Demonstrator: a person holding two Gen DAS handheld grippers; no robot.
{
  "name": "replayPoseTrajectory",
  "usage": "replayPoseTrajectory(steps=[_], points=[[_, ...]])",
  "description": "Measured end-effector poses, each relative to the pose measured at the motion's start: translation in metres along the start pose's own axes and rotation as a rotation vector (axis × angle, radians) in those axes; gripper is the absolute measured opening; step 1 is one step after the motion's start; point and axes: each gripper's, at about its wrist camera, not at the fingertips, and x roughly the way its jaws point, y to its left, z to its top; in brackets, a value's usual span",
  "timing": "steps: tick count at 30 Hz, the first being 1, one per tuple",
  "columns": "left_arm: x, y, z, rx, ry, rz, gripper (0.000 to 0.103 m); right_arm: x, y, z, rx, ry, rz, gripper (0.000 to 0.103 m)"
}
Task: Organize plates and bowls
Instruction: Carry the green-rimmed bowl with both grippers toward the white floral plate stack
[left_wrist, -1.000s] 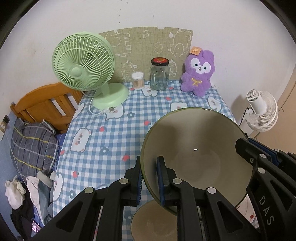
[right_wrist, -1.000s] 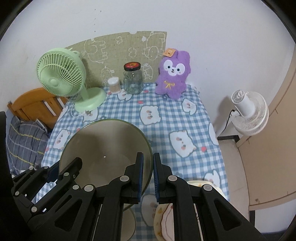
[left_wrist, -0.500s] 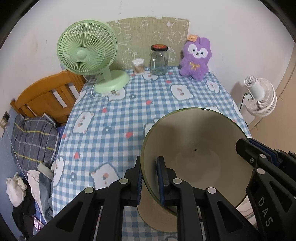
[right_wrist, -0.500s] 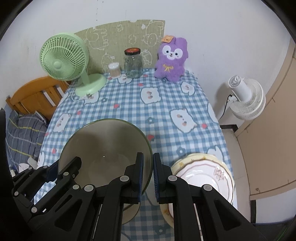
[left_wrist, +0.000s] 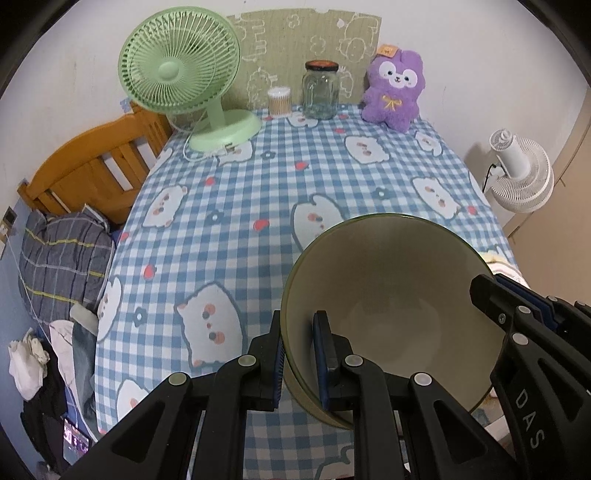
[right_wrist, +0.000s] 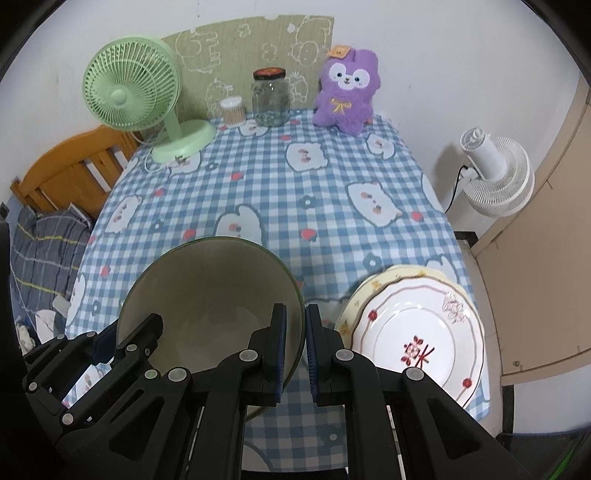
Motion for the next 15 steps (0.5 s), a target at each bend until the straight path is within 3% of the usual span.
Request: replayPoseTrajectory(steps=[15], points=[[0.023,0.010,-0.020,-0.007,0.079,-0.016,0.011,0.025,0.010,-0.017,-0.006,0.074,-0.010,0.013]])
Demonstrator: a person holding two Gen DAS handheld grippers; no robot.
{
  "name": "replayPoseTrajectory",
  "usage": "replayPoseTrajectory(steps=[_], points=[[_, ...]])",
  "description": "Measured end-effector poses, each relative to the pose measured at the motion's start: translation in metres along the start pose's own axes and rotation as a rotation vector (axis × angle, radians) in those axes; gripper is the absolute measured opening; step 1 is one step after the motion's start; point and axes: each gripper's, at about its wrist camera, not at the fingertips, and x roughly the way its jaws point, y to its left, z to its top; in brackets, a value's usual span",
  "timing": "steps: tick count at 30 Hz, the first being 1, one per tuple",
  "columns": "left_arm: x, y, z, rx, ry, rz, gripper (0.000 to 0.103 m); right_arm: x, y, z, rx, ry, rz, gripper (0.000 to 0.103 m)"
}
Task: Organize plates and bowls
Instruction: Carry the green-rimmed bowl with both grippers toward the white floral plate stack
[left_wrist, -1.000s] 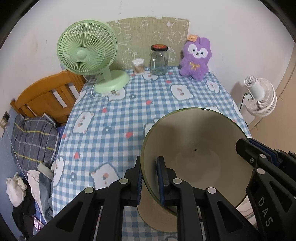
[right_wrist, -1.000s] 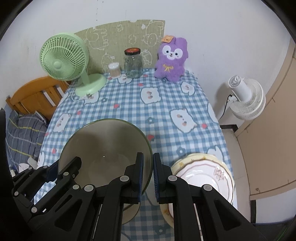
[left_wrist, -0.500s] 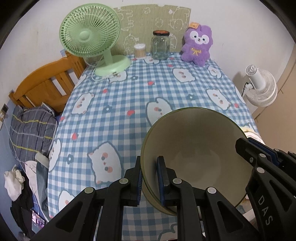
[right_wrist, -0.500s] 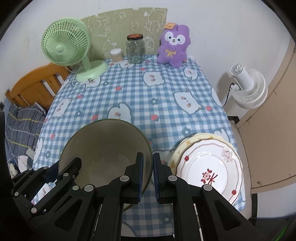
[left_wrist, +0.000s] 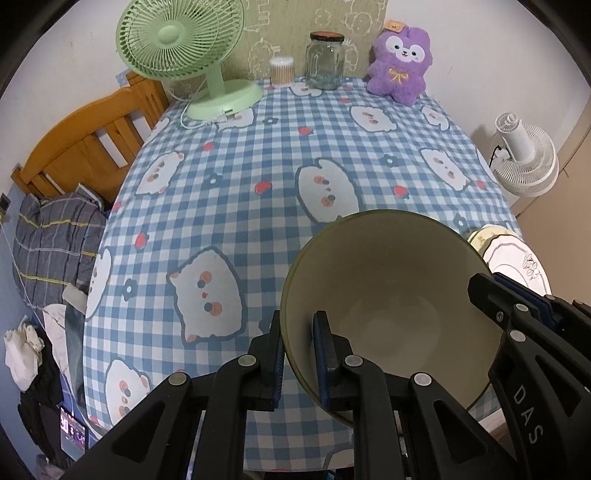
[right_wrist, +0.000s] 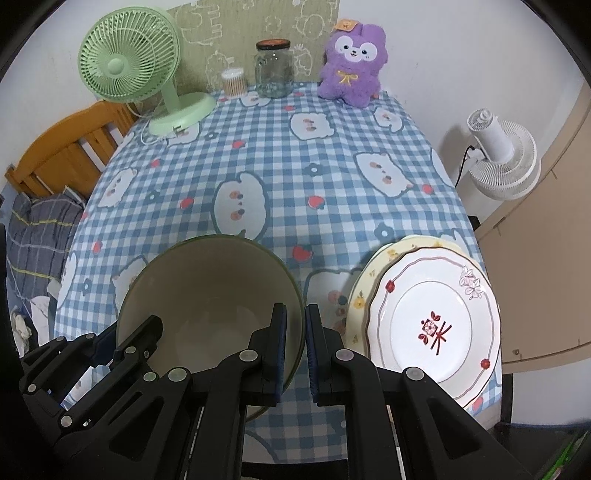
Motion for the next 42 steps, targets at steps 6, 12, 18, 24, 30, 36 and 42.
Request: replayPoseTrajectory(steps=[6,12,18,24,30,36,42], points=[[0.006,-0.001,-0.001,0.019,0.005,0.004,0.011,0.007,-0.001,-0.002,0.013,0.016,-0.005,0.013],[0.010,-0.001,-0.002,0.021,0.008,0.012,0.011,0.014,0.000,-0.002,0.012,0.030,-0.009,0.013],[0.012,-0.003,-0.002,0.027,-0.004,0.028,0.012,0.016,0.001,-0.003,0.013,0.031,-0.011,0.013],[0.010,0.001,-0.003,0.004,-0.008,0.006,0.012,0.017,-0.001,-0.002,0.009,0.035,-0.001,0.013],[0.000,0.000,-0.003,0.007,-0.037,0.009,0.029,0.012,-0.006,-0.001,0.000,0.029,0.026,0.013],[-0.003,0.004,-0.005,0.015,-0.032,0.018,0.038,0.001,-0.011,0.000,-0.009,0.030,0.052,0.013],[-0.005,0.005,-0.006,0.006,-0.027,0.008,0.046,-0.006,-0.012,-0.002,-0.031,0.028,0.054,0.017]])
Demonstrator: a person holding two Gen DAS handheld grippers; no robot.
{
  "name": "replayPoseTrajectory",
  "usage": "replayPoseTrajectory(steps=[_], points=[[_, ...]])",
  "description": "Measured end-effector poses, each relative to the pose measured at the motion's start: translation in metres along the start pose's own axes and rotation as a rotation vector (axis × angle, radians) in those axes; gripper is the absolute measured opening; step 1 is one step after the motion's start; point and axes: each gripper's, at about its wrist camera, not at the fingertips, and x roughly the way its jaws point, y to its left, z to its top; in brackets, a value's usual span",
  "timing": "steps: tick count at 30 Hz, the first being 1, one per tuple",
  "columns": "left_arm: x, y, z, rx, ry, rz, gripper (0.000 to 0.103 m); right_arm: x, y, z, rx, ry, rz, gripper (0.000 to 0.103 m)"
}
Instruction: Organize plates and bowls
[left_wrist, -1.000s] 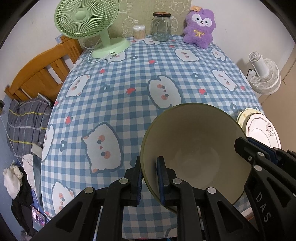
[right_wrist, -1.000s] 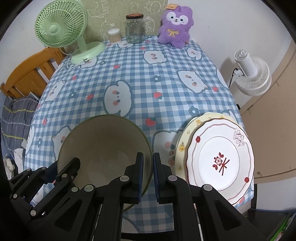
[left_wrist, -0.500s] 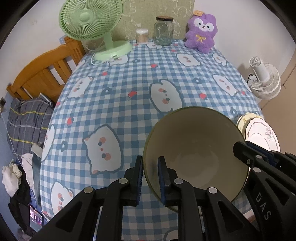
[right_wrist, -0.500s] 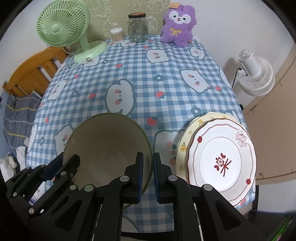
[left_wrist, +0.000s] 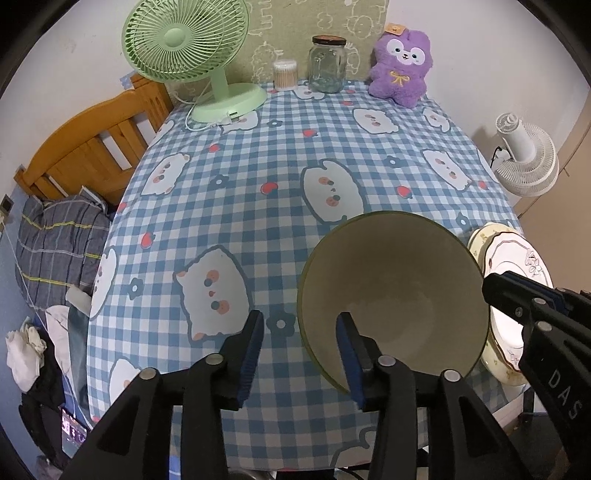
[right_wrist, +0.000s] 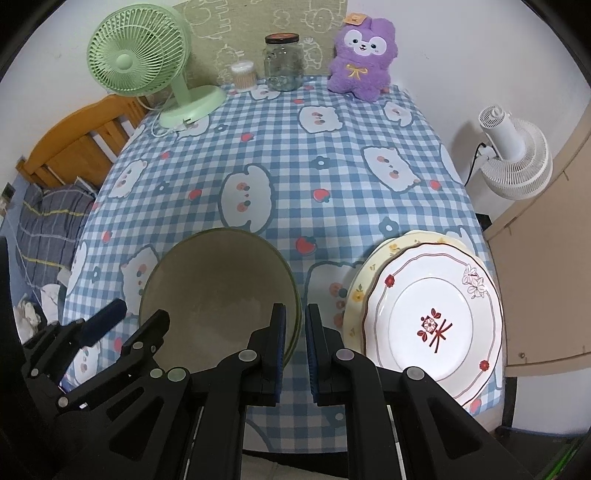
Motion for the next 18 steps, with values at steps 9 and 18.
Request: replayPoseTrajectory(steps=[9,18], points=[[-0.004,-0.007,0.001,0.011,-0.015,-0.014,0.061,-0.005,-0.006,0.000,0.004,-0.038,0.036,0.064],[0.007,-0.008,0.005,0.004,-0.023,-0.007,0.075,0.018,-0.006,0.005,0.019,0.007,0.075,0.071]])
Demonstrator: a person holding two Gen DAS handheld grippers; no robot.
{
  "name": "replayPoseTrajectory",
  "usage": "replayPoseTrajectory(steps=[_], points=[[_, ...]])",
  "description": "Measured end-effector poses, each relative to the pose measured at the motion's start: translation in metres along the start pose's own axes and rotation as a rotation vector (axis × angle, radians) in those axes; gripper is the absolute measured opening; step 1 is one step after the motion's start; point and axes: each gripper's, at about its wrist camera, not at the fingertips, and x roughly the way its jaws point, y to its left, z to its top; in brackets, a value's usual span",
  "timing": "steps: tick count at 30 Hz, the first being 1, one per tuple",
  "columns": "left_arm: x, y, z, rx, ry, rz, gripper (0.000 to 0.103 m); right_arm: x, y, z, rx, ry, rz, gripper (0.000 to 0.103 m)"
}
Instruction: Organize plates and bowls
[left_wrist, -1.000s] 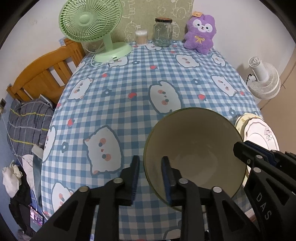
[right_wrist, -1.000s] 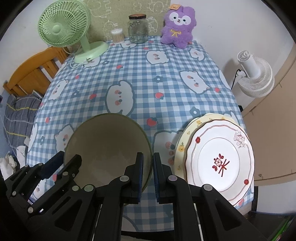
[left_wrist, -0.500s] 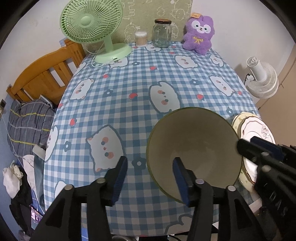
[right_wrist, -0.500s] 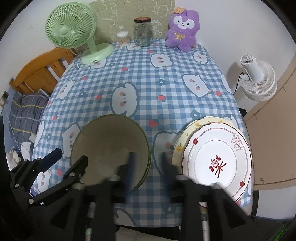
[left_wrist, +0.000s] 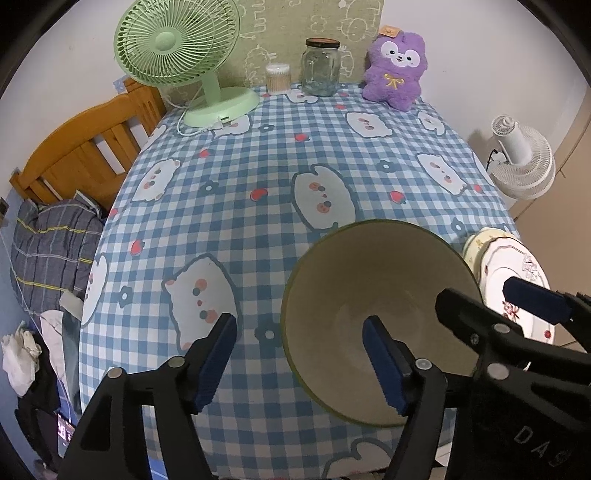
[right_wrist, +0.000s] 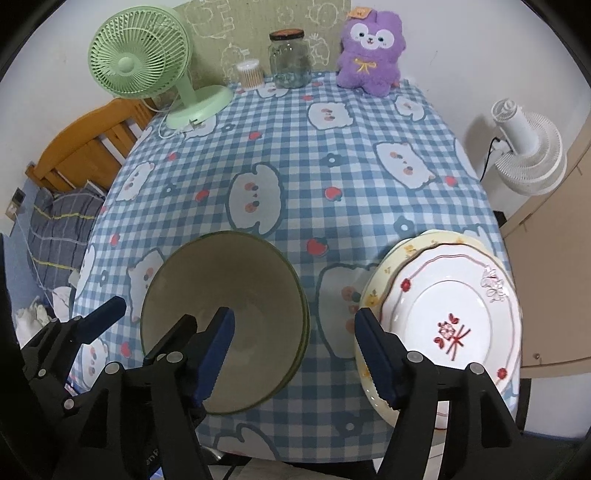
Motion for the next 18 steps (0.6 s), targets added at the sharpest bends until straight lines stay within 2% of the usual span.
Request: replayPoseTrajectory(steps=[2,12,18], points=[[0.004,-0.001,0.002,0.010,-0.007,0.003,0.079,0.008,-0.001,0.002,0.007,0.010,0.010,0.071],[0.029,-0.001,0.007,-0.006,0.034,-0.039,0.080,0.032,-0.003,0.008,0.007,0.024,0.027,0.071],[0.043,-0.001,0.004,-0.016,0.069,-0.045,0.080,0.051,-0.002,0.009,0.006,0.061,0.031,0.071]])
